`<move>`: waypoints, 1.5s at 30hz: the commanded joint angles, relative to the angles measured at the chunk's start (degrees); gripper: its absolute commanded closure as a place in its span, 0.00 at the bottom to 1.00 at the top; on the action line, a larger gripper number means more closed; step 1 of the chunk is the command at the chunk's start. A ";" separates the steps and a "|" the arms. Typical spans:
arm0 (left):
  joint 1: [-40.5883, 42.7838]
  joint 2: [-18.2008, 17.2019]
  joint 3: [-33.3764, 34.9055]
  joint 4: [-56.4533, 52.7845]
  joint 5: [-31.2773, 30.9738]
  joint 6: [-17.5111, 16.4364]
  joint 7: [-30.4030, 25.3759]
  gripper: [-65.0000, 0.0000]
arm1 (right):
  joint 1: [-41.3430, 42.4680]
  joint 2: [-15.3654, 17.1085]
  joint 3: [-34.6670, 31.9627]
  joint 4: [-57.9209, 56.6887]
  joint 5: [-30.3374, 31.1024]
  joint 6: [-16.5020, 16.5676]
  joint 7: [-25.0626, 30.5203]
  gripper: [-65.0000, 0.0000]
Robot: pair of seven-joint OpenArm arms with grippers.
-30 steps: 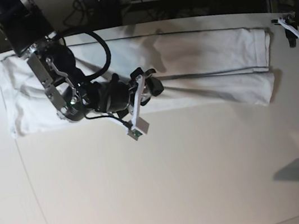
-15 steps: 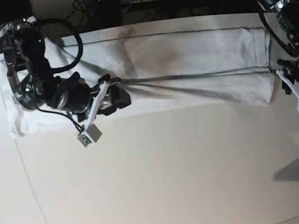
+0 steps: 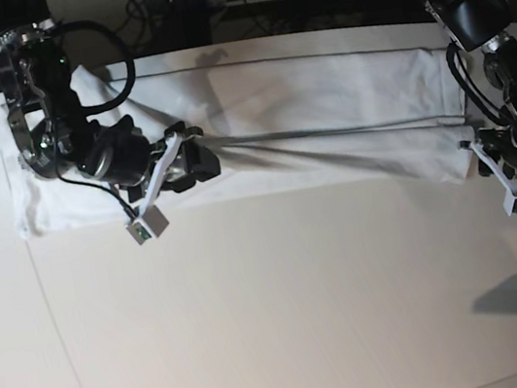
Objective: Fold the T-shirt properly
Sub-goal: 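Move the left gripper to the strip's end edge and grasp it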
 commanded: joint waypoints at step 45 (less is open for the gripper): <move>-8.94 -1.82 0.20 -19.30 -13.75 0.14 1.25 0.60 | -0.31 0.31 0.21 0.95 0.71 0.35 0.99 0.57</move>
